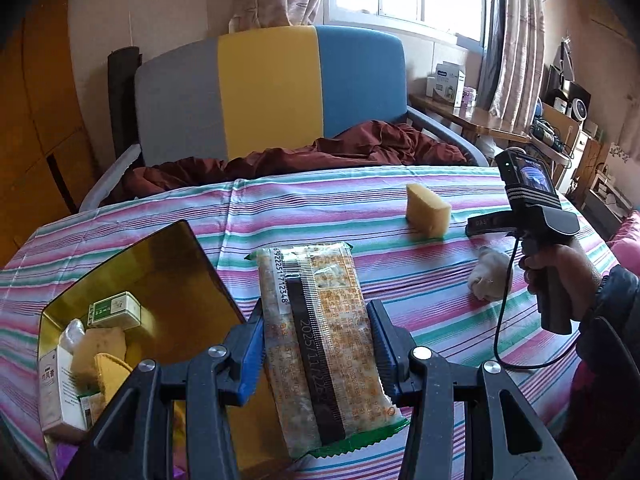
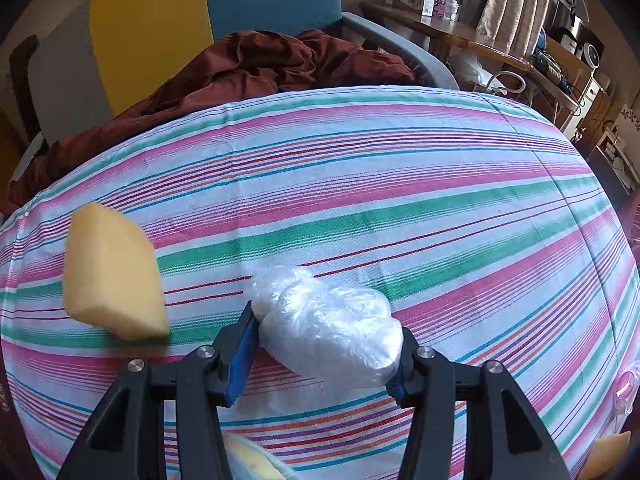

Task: Organize objects
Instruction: 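Carry the cracker pack into the gold box and open the left gripper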

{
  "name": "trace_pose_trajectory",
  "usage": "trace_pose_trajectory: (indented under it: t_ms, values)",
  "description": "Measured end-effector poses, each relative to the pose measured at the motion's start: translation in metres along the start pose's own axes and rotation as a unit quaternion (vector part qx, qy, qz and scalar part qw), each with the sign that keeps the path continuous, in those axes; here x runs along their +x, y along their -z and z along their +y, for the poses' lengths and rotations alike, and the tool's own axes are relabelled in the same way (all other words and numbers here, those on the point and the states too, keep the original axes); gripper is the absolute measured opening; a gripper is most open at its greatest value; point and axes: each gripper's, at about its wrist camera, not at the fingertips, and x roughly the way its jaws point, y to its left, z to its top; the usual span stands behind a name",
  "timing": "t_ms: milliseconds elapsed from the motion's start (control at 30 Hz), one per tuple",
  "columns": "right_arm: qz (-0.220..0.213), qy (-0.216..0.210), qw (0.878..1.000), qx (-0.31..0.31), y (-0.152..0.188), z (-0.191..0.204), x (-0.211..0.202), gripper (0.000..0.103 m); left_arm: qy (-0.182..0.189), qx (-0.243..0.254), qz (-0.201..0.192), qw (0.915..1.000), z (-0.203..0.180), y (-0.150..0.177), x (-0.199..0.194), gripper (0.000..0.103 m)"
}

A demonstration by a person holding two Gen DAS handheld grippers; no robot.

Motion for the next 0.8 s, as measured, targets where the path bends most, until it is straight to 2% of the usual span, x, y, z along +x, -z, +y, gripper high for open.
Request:
trace_pose_trajectory:
  t_ms: [400,533,633,700,800]
  values:
    - [-0.002,0.002,1.000,-0.004,0.001,0.001,0.000,0.053,-0.024,-0.037,0.012,0.9990,0.046,0.018,-0.008,0.048]
    - [-0.002,0.003,1.000,-0.004,0.002,0.001,0.000,0.053,-0.021,-0.074,0.017,0.9969,0.080,0.028,-0.020,0.048]
    - [0.000,0.005,1.000,-0.004,0.002,0.002,0.000,0.053,-0.037,-0.117,0.024,0.9922,0.116,0.039,-0.025,0.048]
    - [0.000,0.006,1.000,-0.004,0.002,0.002,-0.001,0.053,-0.046,-0.157,0.034,0.9859,0.145,0.046,-0.023,0.048]
    - [0.001,0.008,1.000,-0.006,0.001,0.003,-0.001,0.053,-0.041,-0.212,0.045,0.9753,0.177,0.052,-0.017,0.048]
